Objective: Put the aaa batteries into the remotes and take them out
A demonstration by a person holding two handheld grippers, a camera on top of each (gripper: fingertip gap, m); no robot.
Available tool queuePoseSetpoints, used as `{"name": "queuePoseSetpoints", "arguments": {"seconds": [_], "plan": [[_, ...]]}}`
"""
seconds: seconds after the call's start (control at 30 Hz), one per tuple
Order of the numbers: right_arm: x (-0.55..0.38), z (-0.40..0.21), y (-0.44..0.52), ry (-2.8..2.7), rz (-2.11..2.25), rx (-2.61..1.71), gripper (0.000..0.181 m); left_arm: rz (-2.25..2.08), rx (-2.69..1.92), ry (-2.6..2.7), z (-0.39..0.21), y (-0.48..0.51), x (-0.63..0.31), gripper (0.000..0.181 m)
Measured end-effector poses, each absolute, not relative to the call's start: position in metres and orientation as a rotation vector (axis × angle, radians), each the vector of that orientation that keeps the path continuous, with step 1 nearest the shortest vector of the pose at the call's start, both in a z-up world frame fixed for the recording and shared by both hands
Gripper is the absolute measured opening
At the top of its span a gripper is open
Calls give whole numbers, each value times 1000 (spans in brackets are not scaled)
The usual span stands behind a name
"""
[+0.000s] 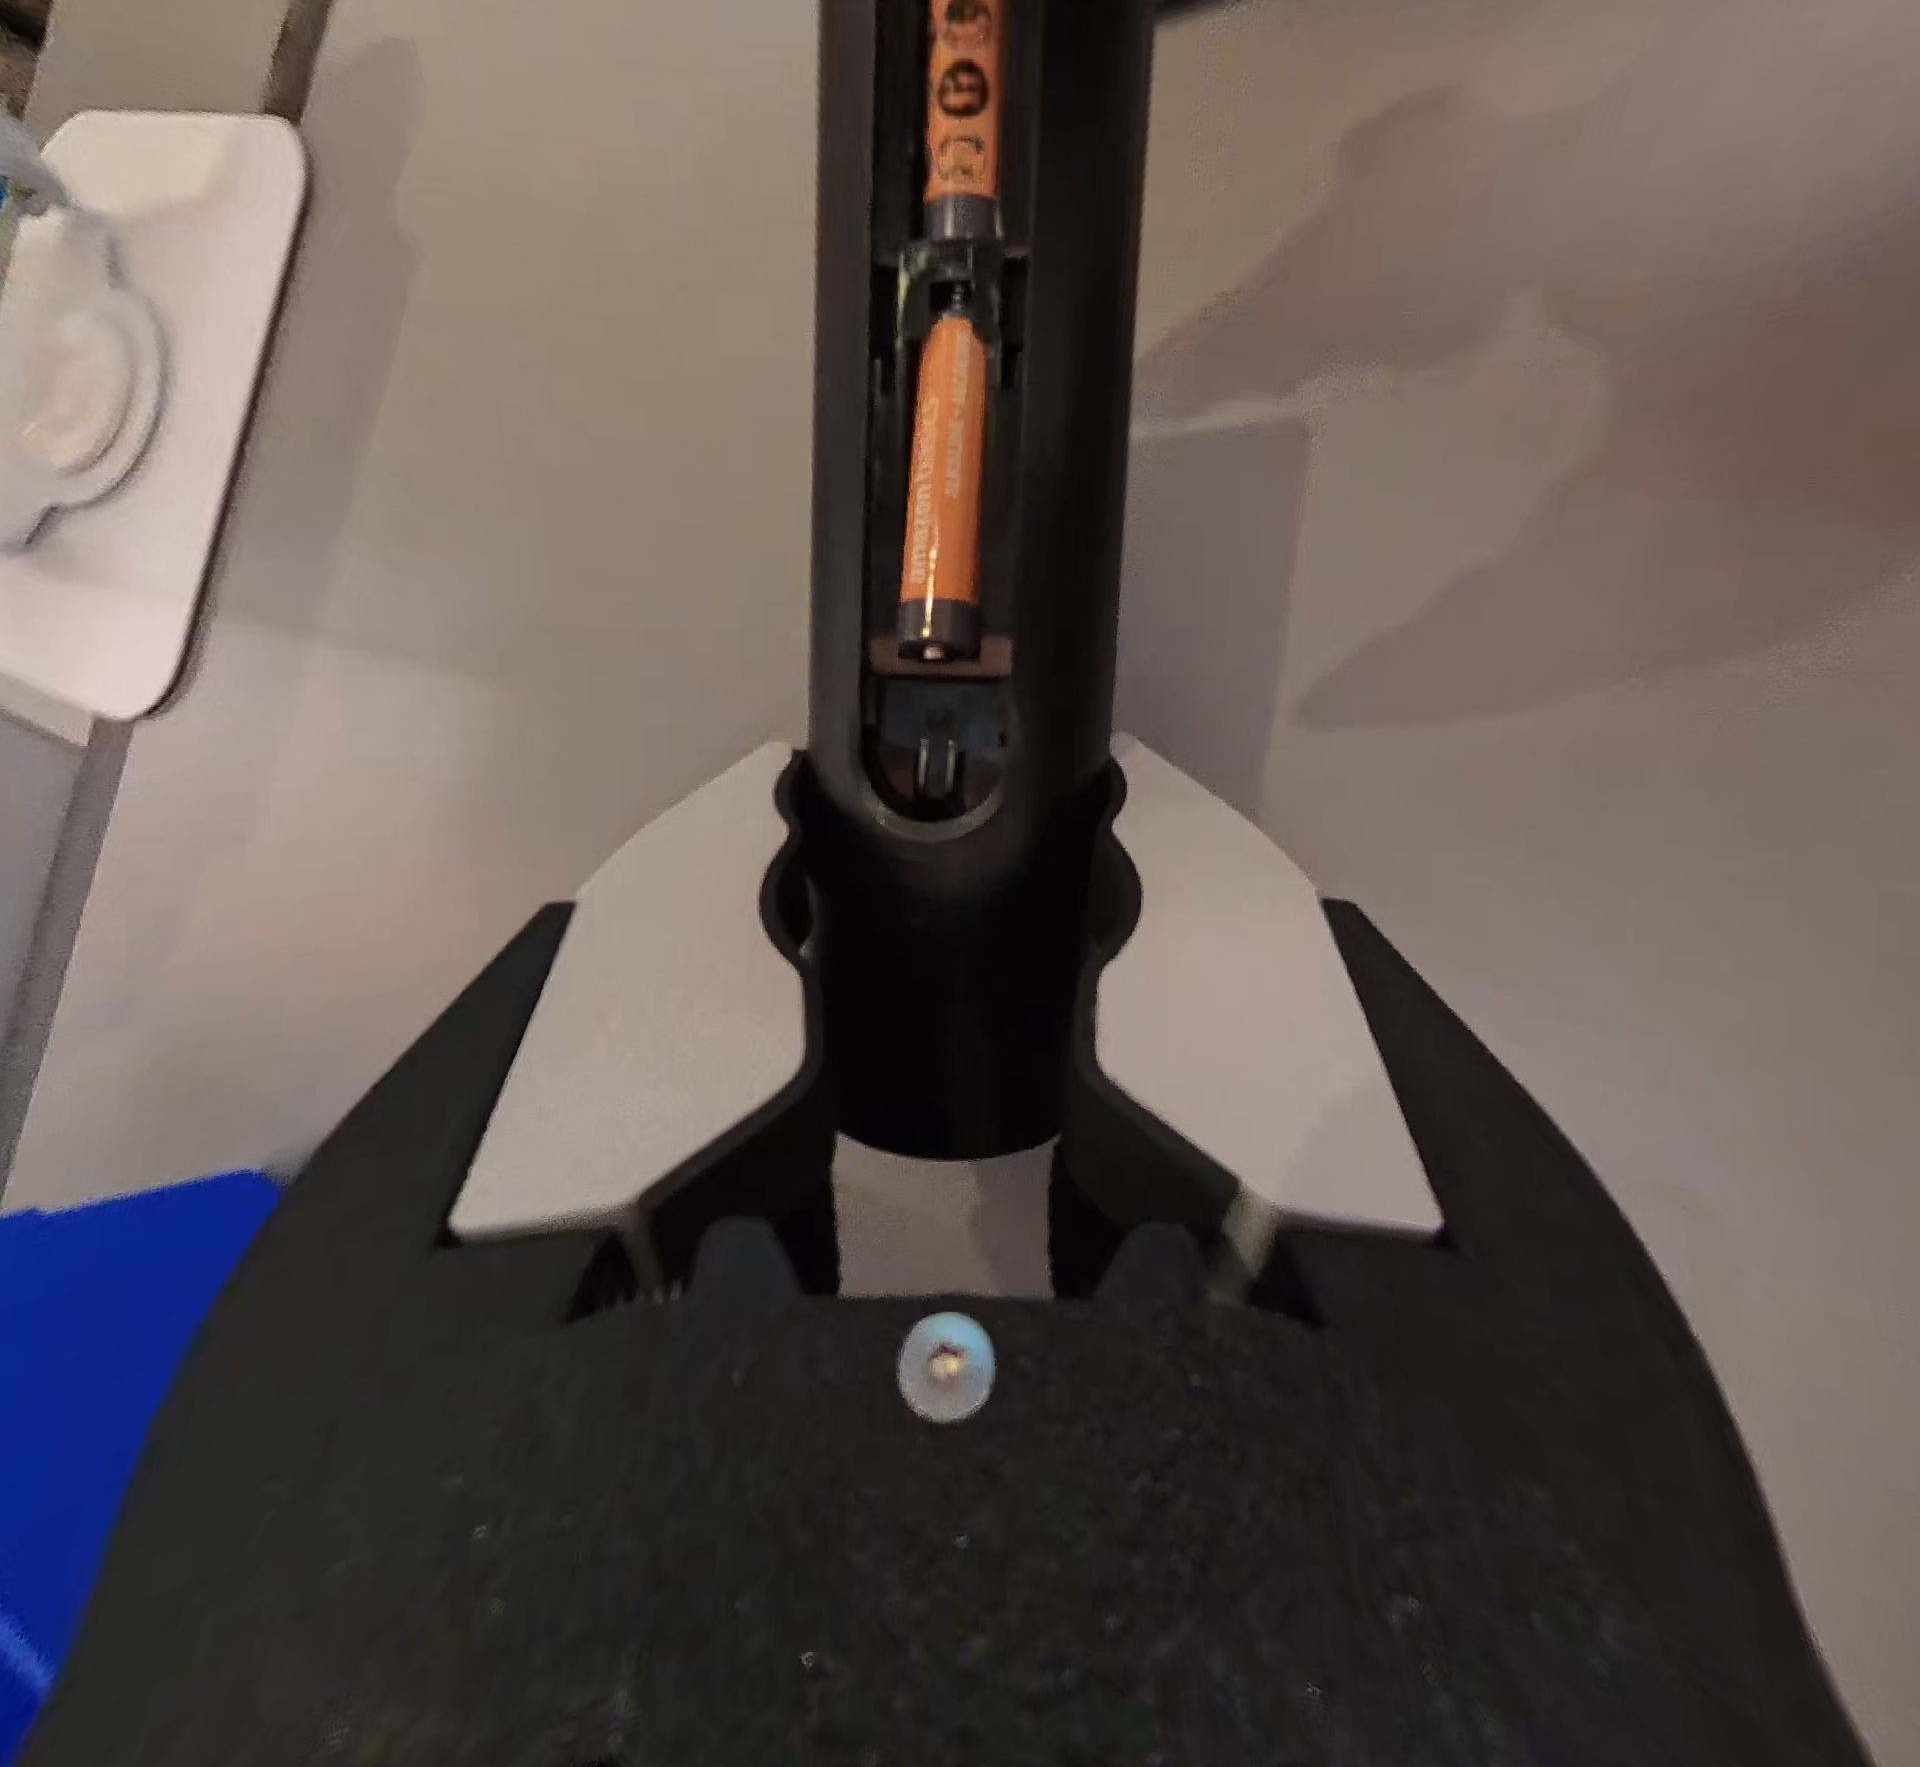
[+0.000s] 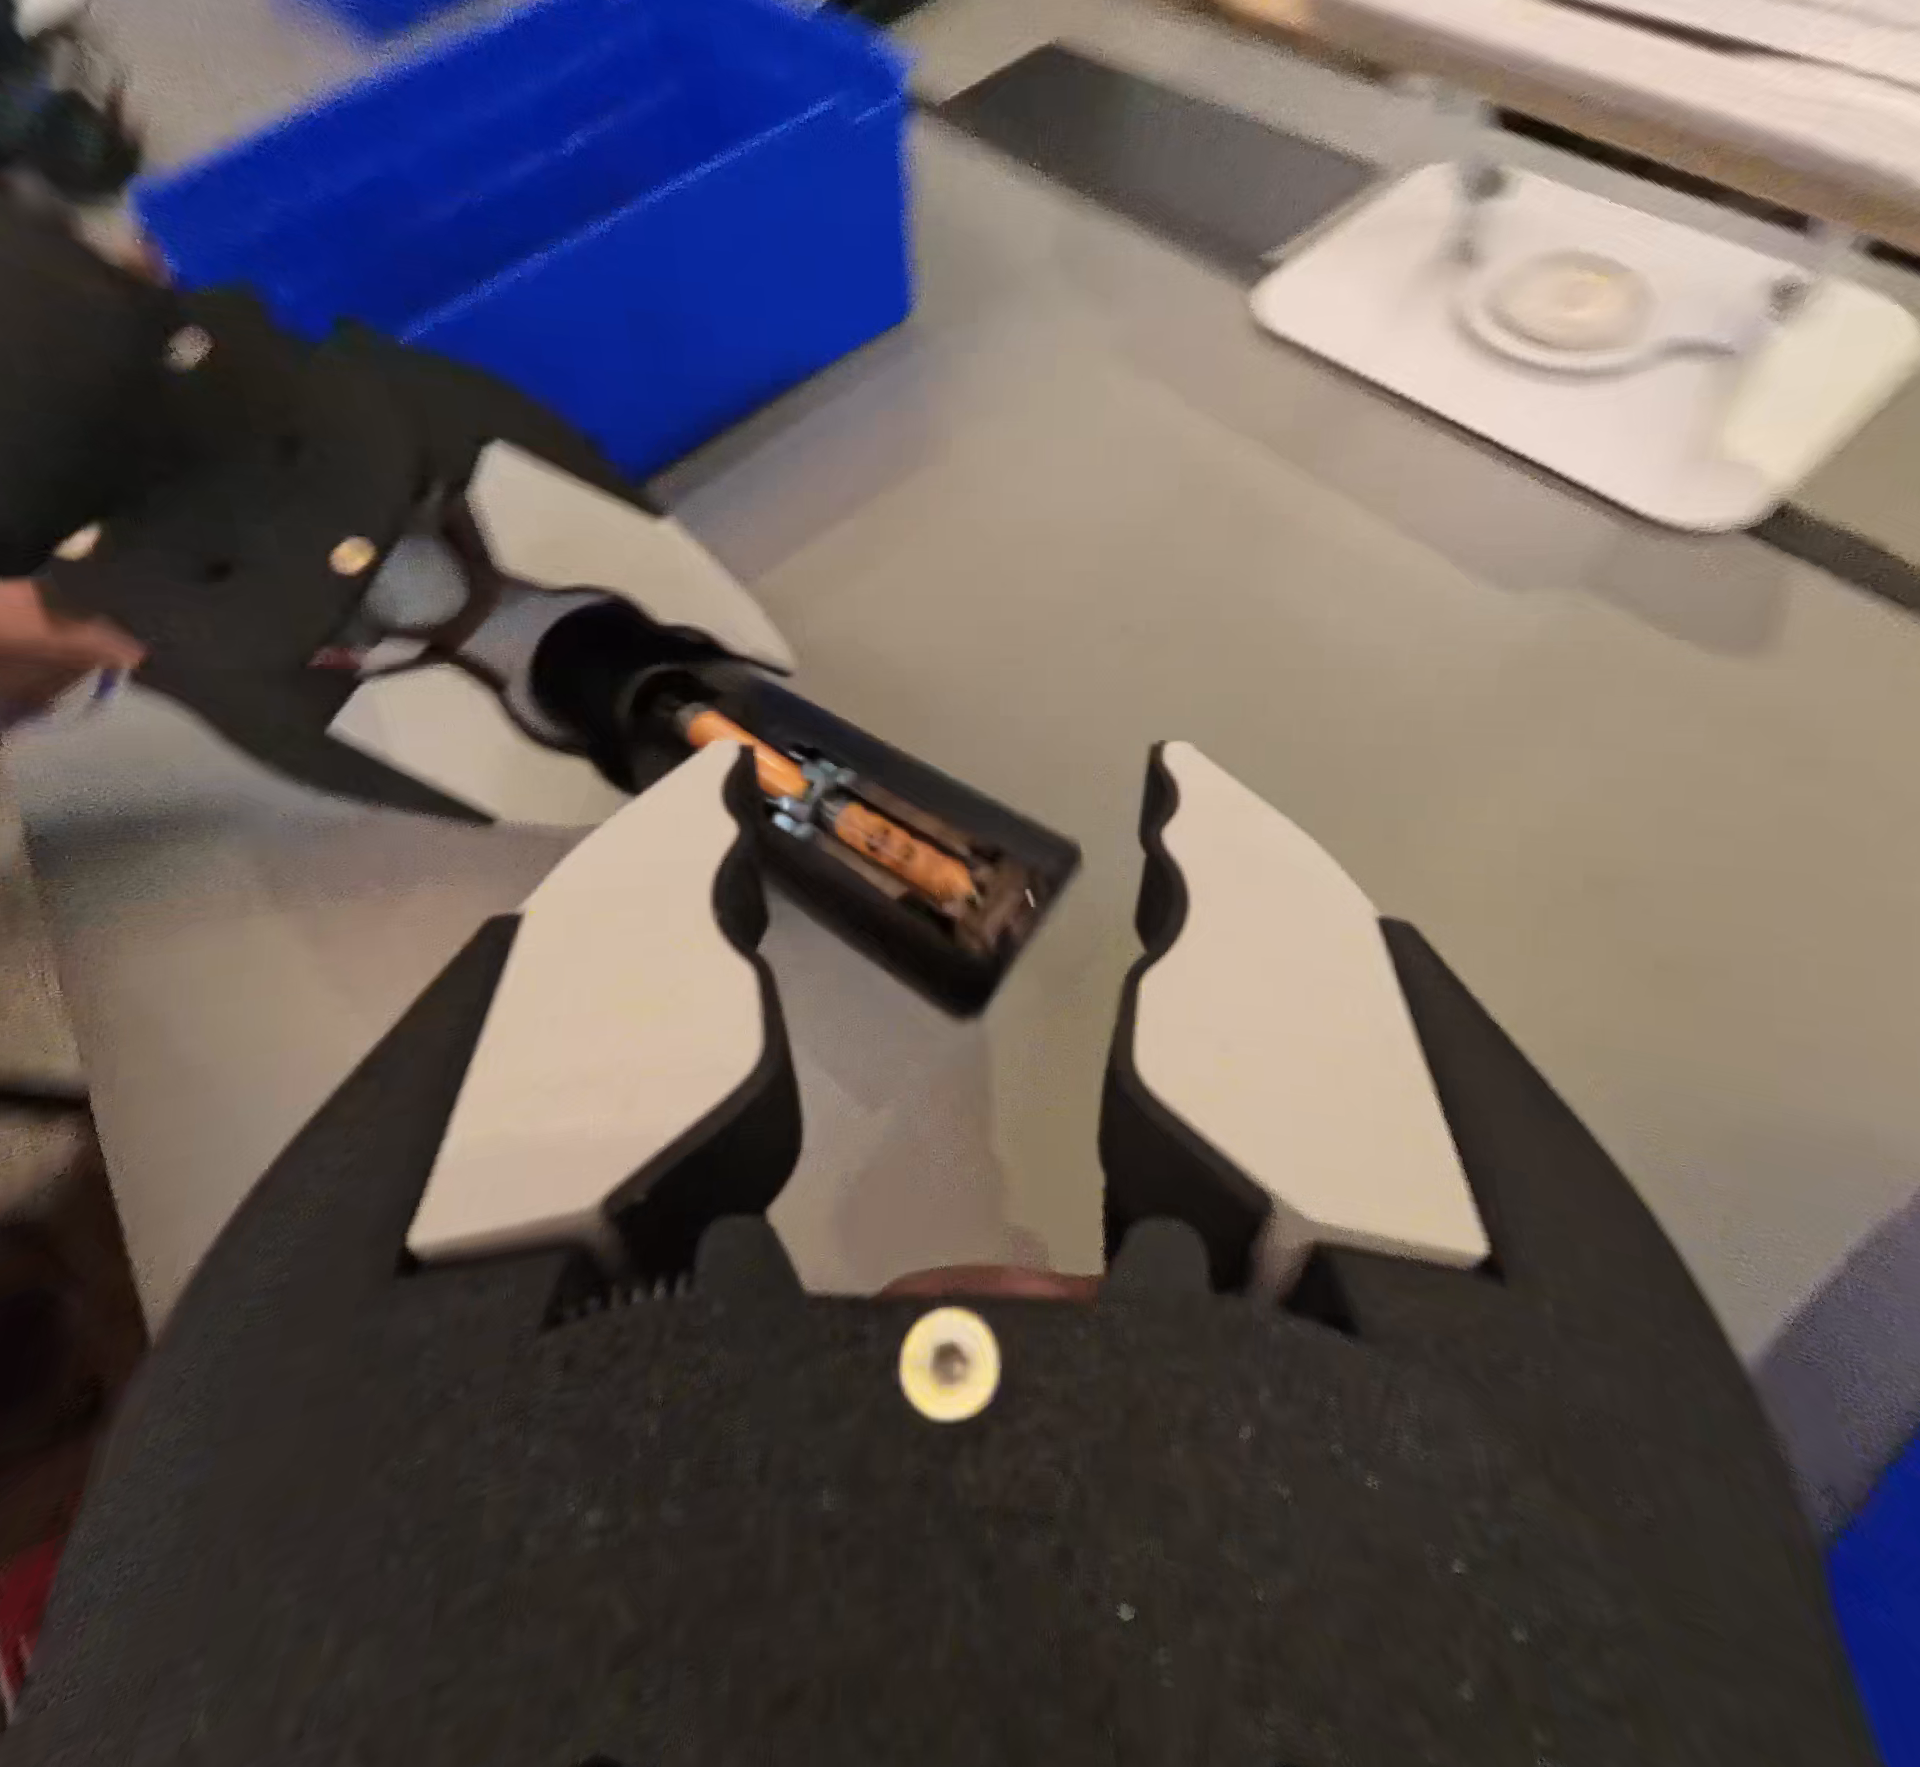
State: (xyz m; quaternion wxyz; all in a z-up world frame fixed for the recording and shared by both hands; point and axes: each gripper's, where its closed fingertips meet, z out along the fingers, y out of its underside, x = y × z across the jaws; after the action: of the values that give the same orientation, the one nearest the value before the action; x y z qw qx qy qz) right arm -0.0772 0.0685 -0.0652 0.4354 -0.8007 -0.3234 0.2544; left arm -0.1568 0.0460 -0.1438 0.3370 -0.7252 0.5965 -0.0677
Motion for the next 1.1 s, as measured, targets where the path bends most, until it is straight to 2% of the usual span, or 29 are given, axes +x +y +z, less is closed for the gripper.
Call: {"name": "queuePoseSetpoints", "arguments": {"seconds": [0.07,0.23,0.33,0.5,0.7,0.87,0.93,0.97,1.03,1.1], "plan": [[-70,-75,75,-599,643,-2016,92,-161,-1906,1514,-138,49,-161,51],[-100,-99,62,-486,691,-2020,94,-245,-1912,1534,-137,41,-155,51],[-107,-107,59,-435,648,-2053,115,-203,-1925,1565,-142,39,-155,51],[-100,-115,64,-337,681,-2091,105,-177,-1941,1573,-145,37,-153,51],[-96,-121,66,-348,600,-2106,109,-198,-1969,1572,-148,33,-148,50],[-90,-126,66,-345,592,-2118,94,-224,-1978,1571,-153,31,-147,50],[-90,-130,65,-338,619,-2137,94,-237,-1986,1580,-156,29,-147,50],[-91,-132,64,-337,630,-2143,96,-224,-1979,1577,-156,30,-147,50],[-98,-133,59,-360,720,-2143,117,-182,-1965,1588,-155,32,-148,50],[-95,-136,60,-359,693,-2135,114,-150,-1956,1601,-153,33,-147,50]]}}
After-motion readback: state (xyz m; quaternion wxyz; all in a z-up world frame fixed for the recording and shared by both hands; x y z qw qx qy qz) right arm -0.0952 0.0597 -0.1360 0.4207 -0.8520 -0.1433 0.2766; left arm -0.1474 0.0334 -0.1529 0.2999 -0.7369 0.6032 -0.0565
